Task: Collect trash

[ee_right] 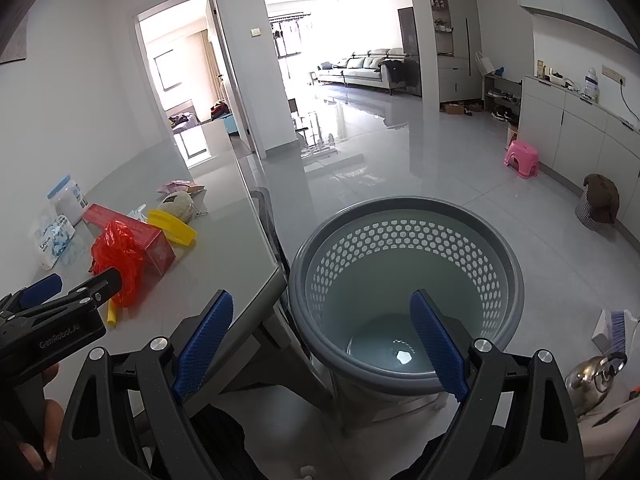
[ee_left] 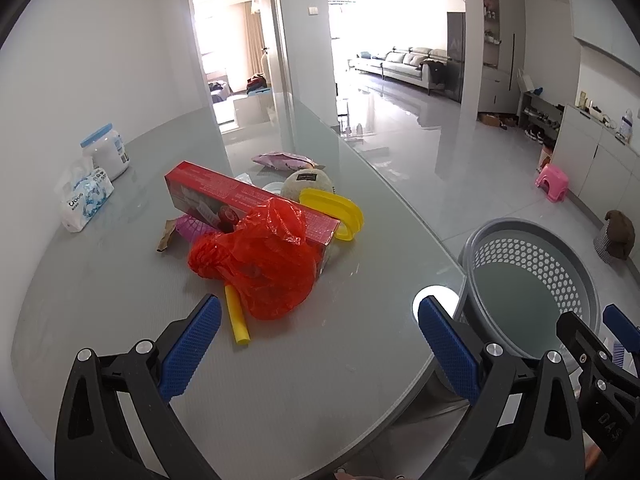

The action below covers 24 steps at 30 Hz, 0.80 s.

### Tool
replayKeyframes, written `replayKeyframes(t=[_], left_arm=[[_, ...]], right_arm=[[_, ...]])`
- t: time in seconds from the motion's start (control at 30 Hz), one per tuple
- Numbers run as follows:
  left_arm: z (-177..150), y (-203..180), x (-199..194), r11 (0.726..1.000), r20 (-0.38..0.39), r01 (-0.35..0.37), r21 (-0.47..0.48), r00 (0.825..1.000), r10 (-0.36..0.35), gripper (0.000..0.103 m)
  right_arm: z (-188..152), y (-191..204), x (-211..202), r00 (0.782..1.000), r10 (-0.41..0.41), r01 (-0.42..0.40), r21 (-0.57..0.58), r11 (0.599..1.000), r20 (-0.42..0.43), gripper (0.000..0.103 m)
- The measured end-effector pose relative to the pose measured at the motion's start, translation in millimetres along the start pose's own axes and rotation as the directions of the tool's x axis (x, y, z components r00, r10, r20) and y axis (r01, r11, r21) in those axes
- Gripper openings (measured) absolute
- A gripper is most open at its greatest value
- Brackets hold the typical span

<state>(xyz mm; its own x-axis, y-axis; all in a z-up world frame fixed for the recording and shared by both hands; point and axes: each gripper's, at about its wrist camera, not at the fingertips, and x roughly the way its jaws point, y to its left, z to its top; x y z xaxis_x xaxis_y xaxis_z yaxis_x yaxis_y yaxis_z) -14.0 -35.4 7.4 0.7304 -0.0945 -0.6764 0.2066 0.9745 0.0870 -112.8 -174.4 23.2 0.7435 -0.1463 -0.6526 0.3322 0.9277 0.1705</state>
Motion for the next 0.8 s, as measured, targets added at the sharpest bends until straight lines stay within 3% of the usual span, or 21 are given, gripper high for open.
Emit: replayKeyframes(t=[0.8], left_arm=[[-4.9, 9.5, -2.3, 1.000, 0.010, 0.005, -0.016, 1.000, -0.005, 0.097]], right_arm=[[-2.3, 9.1, 1.1, 1.000, 0.007, -0.007, -0.010, 1.000, -0.003, 0.086]])
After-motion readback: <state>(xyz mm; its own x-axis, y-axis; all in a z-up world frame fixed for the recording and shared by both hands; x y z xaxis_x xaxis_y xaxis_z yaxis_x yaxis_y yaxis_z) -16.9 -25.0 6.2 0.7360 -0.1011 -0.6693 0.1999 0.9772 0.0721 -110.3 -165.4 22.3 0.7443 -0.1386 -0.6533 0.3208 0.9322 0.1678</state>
